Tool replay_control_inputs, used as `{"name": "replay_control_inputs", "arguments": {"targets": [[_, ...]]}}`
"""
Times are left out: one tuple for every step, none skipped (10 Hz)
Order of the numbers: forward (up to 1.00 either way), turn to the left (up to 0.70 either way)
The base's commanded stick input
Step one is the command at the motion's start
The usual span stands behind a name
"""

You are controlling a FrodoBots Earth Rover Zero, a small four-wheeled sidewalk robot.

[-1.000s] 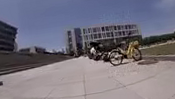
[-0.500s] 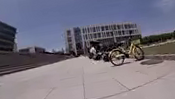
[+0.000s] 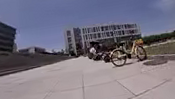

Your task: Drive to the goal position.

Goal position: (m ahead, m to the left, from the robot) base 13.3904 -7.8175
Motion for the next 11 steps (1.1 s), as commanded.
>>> {"name": "replay_control_inputs", "arguments": {"targets": [[0.45, 0.00], [0.45, 0.00], [0.45, 0.01], [0.45, 0.07], [0.45, 0.09], [0.45, 0.08], [0.45, 0.09], [0.45, 0.11], [0.45, 0.10], [0.45, 0.09], [0.45, 0.11]]}}
